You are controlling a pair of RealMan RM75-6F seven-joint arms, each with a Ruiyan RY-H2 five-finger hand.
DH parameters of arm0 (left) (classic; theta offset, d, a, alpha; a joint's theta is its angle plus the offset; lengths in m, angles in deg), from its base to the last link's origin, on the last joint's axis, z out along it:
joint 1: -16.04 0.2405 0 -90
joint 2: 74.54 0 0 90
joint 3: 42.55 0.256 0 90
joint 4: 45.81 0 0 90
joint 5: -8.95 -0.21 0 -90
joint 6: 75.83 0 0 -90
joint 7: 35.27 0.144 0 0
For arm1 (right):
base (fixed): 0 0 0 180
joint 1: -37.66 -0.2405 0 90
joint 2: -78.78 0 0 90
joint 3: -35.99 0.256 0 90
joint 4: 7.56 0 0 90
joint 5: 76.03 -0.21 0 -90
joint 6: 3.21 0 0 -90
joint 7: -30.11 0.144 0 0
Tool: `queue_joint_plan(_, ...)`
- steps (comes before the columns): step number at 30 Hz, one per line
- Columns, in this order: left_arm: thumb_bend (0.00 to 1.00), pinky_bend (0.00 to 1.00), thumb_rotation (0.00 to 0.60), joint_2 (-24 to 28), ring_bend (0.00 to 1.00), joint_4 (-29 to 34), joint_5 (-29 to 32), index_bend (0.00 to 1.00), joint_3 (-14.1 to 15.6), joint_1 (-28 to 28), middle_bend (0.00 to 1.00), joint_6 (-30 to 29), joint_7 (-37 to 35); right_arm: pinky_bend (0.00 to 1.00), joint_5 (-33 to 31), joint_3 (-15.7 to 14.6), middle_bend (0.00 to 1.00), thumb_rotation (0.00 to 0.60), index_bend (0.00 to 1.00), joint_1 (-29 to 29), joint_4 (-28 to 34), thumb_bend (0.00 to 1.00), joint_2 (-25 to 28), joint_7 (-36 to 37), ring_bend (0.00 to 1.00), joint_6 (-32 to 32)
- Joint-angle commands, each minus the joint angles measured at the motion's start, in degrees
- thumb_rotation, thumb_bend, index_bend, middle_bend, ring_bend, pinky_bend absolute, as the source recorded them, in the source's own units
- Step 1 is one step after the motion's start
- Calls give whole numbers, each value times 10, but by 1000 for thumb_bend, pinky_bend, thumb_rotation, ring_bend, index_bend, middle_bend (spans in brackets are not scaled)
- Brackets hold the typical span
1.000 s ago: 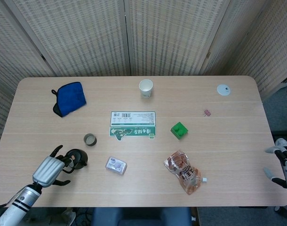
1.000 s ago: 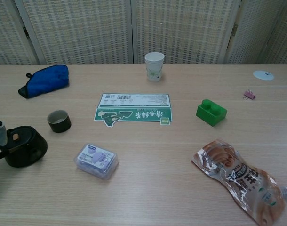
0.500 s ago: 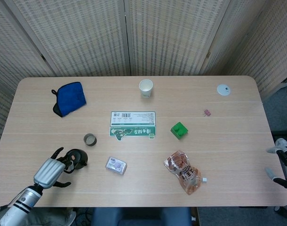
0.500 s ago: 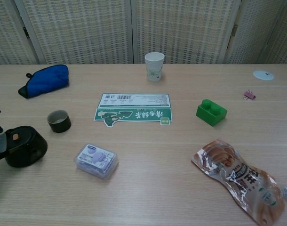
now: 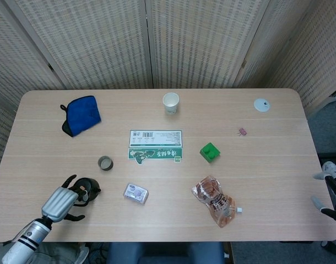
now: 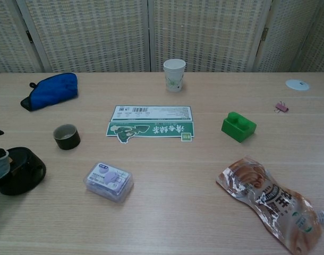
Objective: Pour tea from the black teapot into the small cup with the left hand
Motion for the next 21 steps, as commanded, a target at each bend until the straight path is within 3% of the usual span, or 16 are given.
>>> queue_joint_plan(1, 147, 14, 504, 0, 418, 0, 1, 471, 1, 1, 513, 1, 2, 255, 0, 0, 345, 600, 380, 0, 0, 167, 0, 0, 276, 1)
queue_joint_plan(21, 147, 14, 505, 2, 437, 11, 20, 498, 7, 11, 550, 11, 23, 255, -1, 0, 345, 600, 380, 0, 0, 167, -1, 3, 276, 2)
